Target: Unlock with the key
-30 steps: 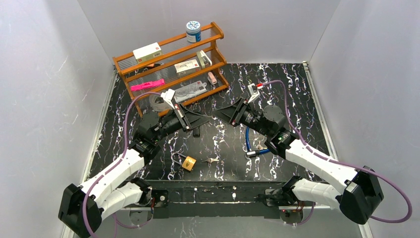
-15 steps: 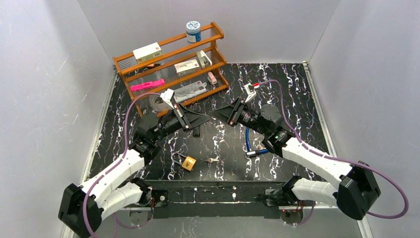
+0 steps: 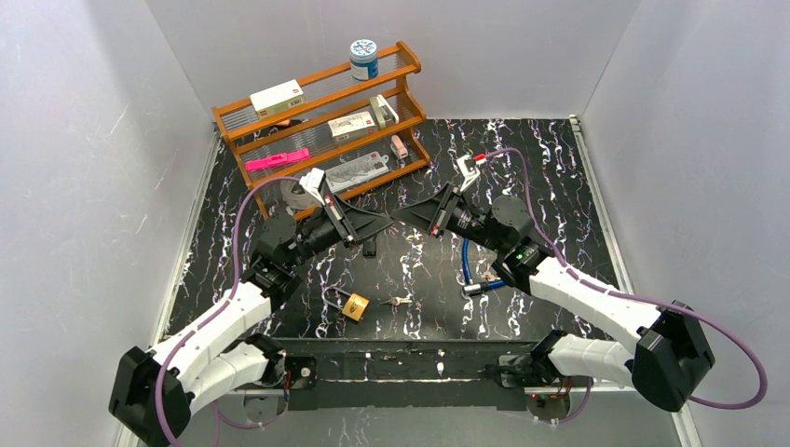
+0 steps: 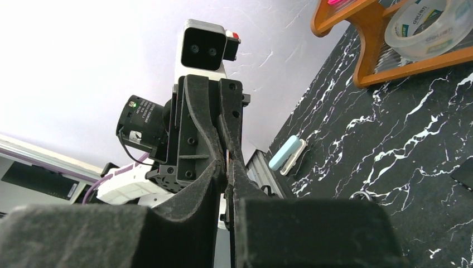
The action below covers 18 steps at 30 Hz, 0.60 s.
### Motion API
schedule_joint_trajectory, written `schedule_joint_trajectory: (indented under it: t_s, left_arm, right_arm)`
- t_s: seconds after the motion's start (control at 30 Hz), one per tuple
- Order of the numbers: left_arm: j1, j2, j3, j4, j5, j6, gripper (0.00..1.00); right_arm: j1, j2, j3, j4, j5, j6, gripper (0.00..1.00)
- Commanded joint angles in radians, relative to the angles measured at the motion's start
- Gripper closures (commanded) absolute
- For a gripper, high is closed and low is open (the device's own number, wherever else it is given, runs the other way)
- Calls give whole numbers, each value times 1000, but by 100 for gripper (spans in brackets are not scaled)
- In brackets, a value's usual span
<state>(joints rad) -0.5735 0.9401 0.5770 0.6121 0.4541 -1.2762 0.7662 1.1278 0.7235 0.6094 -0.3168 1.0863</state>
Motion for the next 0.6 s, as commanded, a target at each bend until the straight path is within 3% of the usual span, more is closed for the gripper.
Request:
schedule_joint_trajectory:
  t_s: [0.0,0.1,0.27,0.4,0.47,0.57]
  left_arm:
    - [-6,-38,14,40,-25,-12,100]
    - [-6,-41,16,46,-22,-15,100]
    - [-6,-45,7,52,-7,-13,100]
    - [-6,-54,8,57,20,0,98]
    - [-6,-59,15,57,49,17,81]
    - [-6,-68,34,-3,93,78,29]
  right_arm:
    - [3,19,46,21,-31,-2,80]
    - [2,21,45,16,-23,-6,81]
    - [2,15,55,16,-13,-21,99]
    - [3,8,67,7,5,-39,99]
    - [2,2,81,-22,4,-54,99]
    - [0,-8,135,-122,-42,-129,99]
